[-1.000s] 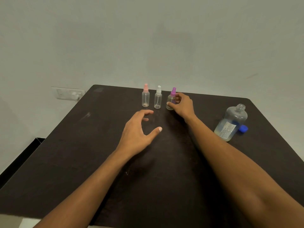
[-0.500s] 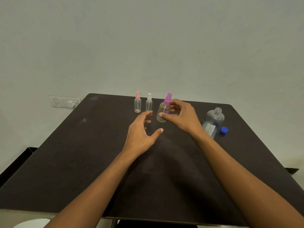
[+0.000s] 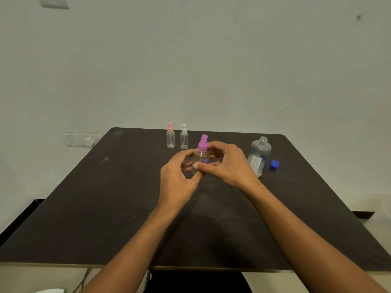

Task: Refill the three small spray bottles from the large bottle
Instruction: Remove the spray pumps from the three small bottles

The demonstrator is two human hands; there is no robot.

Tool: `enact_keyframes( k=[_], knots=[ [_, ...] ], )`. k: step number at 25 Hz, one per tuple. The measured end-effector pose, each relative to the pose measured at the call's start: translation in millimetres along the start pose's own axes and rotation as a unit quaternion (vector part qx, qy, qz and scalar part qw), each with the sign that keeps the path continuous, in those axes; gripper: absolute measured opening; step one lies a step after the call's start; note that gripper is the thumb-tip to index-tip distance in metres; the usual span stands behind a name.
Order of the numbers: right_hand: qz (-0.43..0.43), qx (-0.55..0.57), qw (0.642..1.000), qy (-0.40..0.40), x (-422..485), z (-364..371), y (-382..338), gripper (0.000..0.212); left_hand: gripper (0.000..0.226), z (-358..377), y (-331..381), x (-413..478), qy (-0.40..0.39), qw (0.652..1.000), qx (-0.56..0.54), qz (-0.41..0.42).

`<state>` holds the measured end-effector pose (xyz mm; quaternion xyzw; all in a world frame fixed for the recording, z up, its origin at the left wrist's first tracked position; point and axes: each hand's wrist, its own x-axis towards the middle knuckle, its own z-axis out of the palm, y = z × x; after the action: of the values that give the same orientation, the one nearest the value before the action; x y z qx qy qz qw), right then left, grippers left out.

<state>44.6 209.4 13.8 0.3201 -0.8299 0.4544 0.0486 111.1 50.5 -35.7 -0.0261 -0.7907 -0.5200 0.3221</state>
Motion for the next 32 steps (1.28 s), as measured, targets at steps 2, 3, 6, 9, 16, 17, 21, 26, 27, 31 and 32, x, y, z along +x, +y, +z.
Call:
enact_keyframes(
  k=[2,3,6,9,16,17,21,26,27,31,32],
  knots=[
    [-0.012,-0.015,1.0,0.0,-1.2,-7.5,-4.8,0.049,0.051,-0.6,2.0,-4.5,-0.003,1.0,0.007,-0.001],
    [-0.018,-0.025,1.0,0.003,-0.2,-13.5,-8.1,0.049,0.05,-0.4,3.5,-6.7,-0.004,1.0,0.011,-0.002],
    [-0.03,-0.056,0.998,-0.001,10.4,-32.8,-22.6,0.041,0.049,0.6,8.9,-11.2,-0.003,1.0,0.022,-0.019],
    [-0.052,-0.156,0.985,-0.053,25.2,-44.0,-37.2,0.035,0.049,2.8,10.8,-15.1,-0.01,0.999,0.028,-0.029],
    [-0.074,-0.225,0.955,-0.178,41.4,-45.2,-47.4,0.024,0.057,-0.6,6.3,-20.0,-0.013,0.998,0.047,-0.032],
    [-0.09,-0.232,0.949,-0.192,41.7,-46.2,-49.9,0.019,0.058,-1.6,5.5,-20.5,-0.014,0.998,0.047,-0.032],
    [-0.176,-0.245,0.91,-0.285,43.6,-54.5,-60.3,0.017,0.056,-4.0,4.0,-24.5,-0.008,0.999,0.024,-0.041],
    [-0.164,-0.243,0.931,-0.216,46.9,-48.5,-69.3,0.031,0.059,-7.1,2.1,-23.2,-0.001,0.999,0.028,-0.037],
    [-0.154,-0.274,0.929,-0.194,48.7,-46.3,-69.8,0.034,0.058,-7.4,2.0,-23.3,-0.001,0.999,0.03,-0.035],
    [-0.159,-0.31,0.895,-0.279,52.0,-48.9,-73.3,0.015,0.057,-9.7,0.3,-23.9,-0.004,0.999,0.025,-0.033],
    [-0.17,-0.292,0.888,-0.312,50.8,-51.0,-74.8,0.013,0.057,-10.5,-0.8,-24.0,-0.003,0.999,0.022,-0.033]
  ],
)
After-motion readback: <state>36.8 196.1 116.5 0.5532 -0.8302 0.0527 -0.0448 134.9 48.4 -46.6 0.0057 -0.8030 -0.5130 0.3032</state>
